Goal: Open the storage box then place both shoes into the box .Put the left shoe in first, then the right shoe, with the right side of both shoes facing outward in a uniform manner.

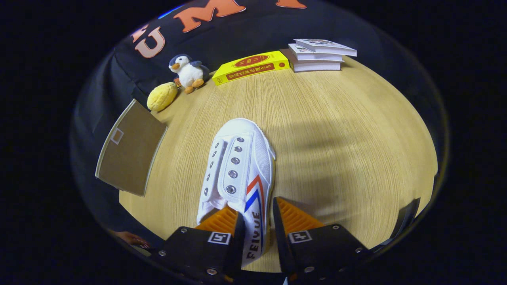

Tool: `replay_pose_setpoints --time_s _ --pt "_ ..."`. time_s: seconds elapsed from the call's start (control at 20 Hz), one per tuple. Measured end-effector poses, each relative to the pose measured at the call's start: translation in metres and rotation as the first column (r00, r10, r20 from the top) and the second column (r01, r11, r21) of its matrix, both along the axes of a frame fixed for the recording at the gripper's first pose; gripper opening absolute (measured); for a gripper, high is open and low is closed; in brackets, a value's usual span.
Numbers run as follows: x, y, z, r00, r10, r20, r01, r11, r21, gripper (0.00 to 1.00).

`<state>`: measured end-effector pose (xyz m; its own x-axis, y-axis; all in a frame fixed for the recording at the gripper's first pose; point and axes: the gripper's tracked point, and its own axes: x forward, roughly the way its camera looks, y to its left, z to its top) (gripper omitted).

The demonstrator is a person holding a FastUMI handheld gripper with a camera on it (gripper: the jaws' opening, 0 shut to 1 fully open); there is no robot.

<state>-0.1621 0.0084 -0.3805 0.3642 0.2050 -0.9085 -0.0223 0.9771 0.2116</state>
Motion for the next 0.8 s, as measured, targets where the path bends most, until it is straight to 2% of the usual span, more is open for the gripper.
replay_pose_setpoints --time_s 0.05,0.15,0.3,0.45,0.8 --pt "-0.001 -0.001 0.001 1.0 -0.016 -0.001 0.016 1.0 -0.006 0.31" --pt "-0.001 -0.002 0.001 0.999 -0.051 -0.011 0.051 0.999 -0.011 0.25" --pt "0.006 0.0 0.005 0.991 -0.137 0.011 0.137 0.991 0.003 0.07" --pt "0.007 0.019 0.017 0.988 -0.156 0.009 0.155 0.987 0.043 0.05" --pt "0.053 0.075 0.074 0.982 -0.161 0.094 0.147 0.98 0.137 0.03"
